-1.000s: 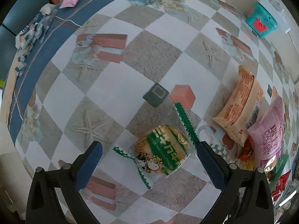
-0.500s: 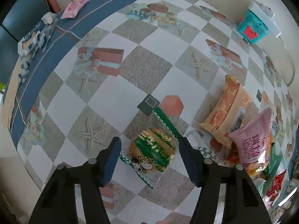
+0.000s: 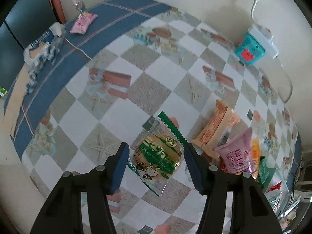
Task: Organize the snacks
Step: 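Carry the cookie with the left tool while the right tool carries the striped pack over the tray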
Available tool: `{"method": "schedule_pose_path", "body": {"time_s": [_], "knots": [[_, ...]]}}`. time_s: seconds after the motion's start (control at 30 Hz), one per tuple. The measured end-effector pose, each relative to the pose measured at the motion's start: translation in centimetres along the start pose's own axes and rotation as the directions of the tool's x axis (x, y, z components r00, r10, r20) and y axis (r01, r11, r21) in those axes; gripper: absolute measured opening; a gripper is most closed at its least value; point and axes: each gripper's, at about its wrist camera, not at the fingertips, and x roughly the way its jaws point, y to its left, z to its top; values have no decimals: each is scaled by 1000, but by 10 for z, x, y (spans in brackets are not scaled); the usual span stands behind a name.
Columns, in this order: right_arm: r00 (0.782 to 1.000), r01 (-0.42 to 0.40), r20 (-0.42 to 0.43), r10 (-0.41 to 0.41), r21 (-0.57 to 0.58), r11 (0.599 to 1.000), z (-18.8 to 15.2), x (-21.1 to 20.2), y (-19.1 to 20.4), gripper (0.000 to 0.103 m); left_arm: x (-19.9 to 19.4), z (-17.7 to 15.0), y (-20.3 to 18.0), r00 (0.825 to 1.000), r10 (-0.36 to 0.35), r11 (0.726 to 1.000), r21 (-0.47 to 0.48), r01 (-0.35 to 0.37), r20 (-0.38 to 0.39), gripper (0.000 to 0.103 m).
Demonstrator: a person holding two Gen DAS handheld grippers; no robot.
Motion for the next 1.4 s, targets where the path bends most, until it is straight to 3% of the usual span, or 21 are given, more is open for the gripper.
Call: {"method": "schedule_pose_path", "body": {"time_s": [0.23,0.5,0.7,1.07,1.4], "knots": [[1000,0,26,-1,57,998,8,-15,-17,78,-29,3,0,997,-22,1000,-1,23,67,60],[999,20,33,-28,210,978,12,-27,-74,78,-52,-5,-25,992,-40,998,50,34,119,60],[991,111,34,-127,300,947,9,-37,-122,78,-65,-19,-55,989,-64,992,113,49,133,60],[979,189,-26,-203,496,847,-14,-45,-213,78,-78,-52,-116,986,-72,966,256,32,151,60],[956,281,-104,-273,591,756,-38,-49,-265,78,-76,-100,-188,987,-123,898,434,67,101,60]]}}
